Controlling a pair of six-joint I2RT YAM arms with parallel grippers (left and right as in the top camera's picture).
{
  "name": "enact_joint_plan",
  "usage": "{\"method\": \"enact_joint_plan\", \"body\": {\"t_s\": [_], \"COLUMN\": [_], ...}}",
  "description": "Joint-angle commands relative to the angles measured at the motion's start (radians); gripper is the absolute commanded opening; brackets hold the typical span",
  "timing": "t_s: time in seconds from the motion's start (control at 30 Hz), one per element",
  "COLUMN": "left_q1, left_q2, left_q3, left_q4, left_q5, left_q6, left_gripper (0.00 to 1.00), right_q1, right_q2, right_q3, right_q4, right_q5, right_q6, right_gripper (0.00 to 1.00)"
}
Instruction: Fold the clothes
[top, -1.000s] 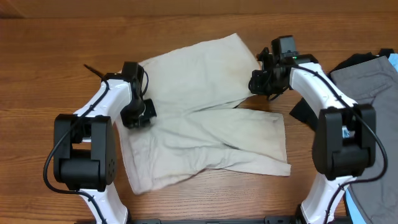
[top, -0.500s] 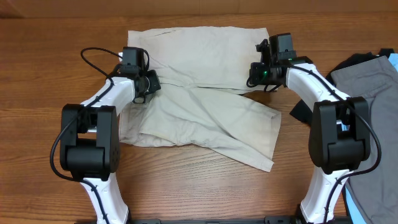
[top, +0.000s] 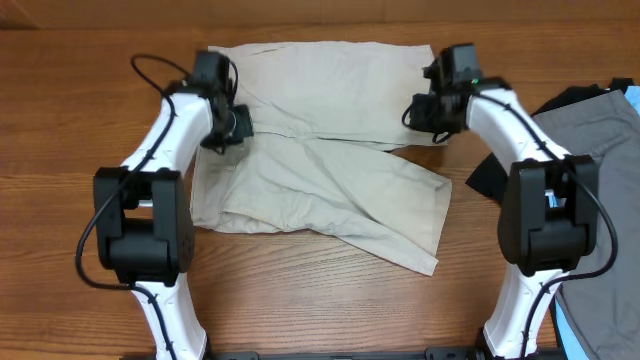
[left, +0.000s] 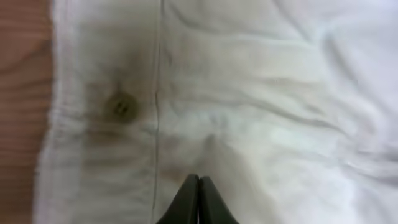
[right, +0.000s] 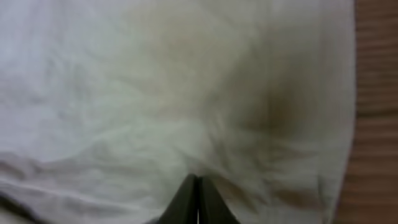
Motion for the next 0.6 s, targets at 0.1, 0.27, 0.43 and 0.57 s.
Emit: {"method": "enact_joint_plan", "body": {"t_s": [0.1,0.27,0.43,0.57], "left_q1": [0.005,0.005,0.005,0.005], "left_q2": [-0.15,-0.131,-0.127,-0.127], "left_q3": [0.129,0.056,-0.024,-0.038], "left_q4": [-0.333,-0.408,-0.36,-0.338], "left_q5": [0.057,0.077,0.106,0.106], "left_q6": [0.018,0.019,0.019,0.019], "left_gripper": [0.04,0.04,0.04,0.04], "right_q1": [-0.01,-0.01,-0.01,-0.01], "right_q2": [-0.014,-0.012,-0.012,-0.012], "right_q3": [0.116,0.038,-0.001,-0.001], "right_q4": [-0.391,-0.439,-0.433,-0.485], "right_q5": [-0.026,0.046,0.031,-0.077], "right_q6": [0.023,0.024,0.027,0.027], "right_gripper": [0.17,0.16,0.11,0.12]}}
